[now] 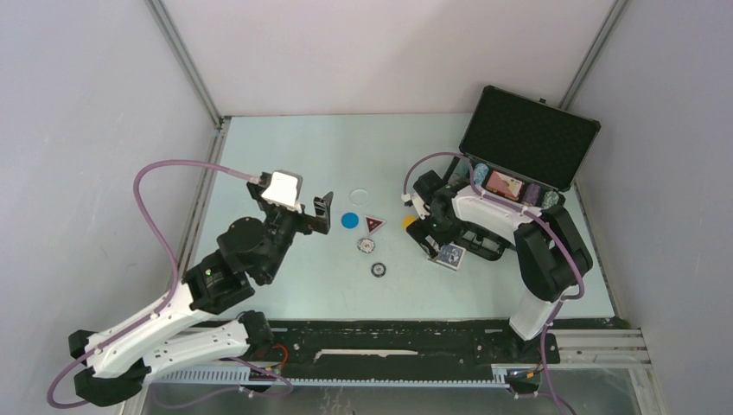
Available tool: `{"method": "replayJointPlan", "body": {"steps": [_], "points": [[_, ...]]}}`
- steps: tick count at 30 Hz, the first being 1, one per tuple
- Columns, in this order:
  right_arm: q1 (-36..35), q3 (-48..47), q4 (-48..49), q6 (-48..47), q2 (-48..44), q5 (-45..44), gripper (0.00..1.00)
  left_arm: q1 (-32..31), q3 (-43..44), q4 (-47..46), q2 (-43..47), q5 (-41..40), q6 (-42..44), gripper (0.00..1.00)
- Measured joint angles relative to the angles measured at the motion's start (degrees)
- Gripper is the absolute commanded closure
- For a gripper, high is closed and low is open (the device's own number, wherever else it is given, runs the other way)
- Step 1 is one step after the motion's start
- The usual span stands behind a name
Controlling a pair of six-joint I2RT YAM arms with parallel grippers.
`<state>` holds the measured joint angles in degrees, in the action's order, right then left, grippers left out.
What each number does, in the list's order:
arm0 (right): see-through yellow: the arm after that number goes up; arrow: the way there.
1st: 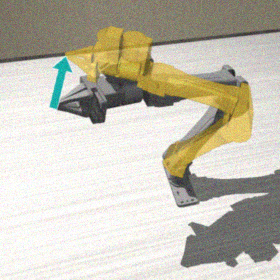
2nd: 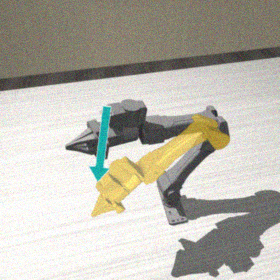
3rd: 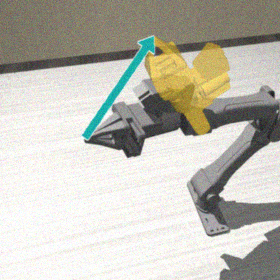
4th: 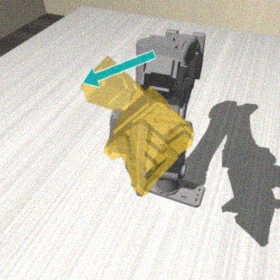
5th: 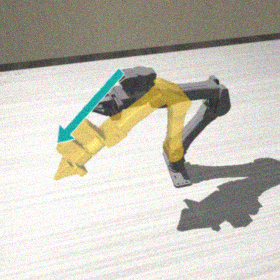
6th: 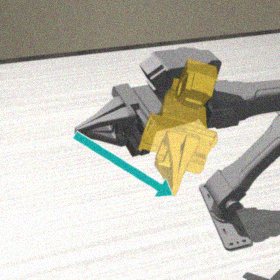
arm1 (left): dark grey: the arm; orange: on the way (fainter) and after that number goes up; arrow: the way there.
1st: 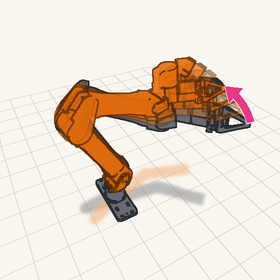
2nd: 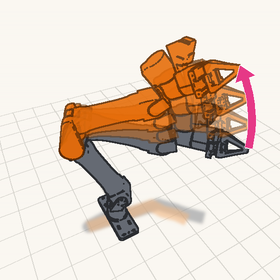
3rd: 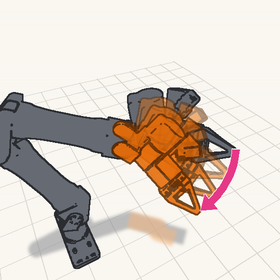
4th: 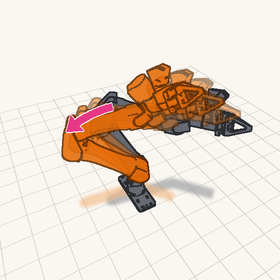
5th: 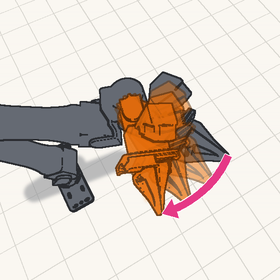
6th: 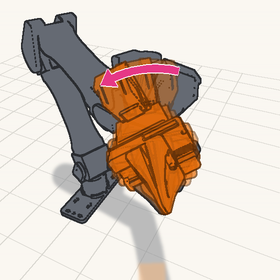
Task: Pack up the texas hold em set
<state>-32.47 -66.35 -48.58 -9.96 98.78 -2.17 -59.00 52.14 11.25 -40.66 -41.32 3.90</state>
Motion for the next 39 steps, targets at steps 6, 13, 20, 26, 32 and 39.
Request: {"method": "replayJointPlan", "body": {"steps": [6,13,20,26,32,39], "points": [[-0.2,0.0,-0.3,0.0,0.3,-0.3,0.07,0.0,-0.3,-1.3,1.3,0.5,-0.5,0.0],[-0.2,0.0,-0.4,-0.1,1.8,-1.6,0.07,0.0,-0.7,-2.2,1.9,1.0,-0.9,0.0],[-0.2,-0.2,-0.4,-0.5,2.1,-1.7,0.02,0.0,-0.8,-2.3,2.1,1.0,-0.9,0.0],[-0.3,-0.7,-0.7,-1.5,2.6,-0.7,0.03,0.0,-0.8,-2.6,2.1,0.9,-0.9,0.0],[-0.3,-0.7,-0.7,-1.2,2.4,-0.4,0.03,0.0,-0.8,-2.9,2.1,0.6,-0.9,0.0],[-0.9,-0.7,-1.8,0.9,-1.1,-1.9,0.02,0.0,-0.8,-3.0,2.1,0.5,-0.9,0.0]]}}
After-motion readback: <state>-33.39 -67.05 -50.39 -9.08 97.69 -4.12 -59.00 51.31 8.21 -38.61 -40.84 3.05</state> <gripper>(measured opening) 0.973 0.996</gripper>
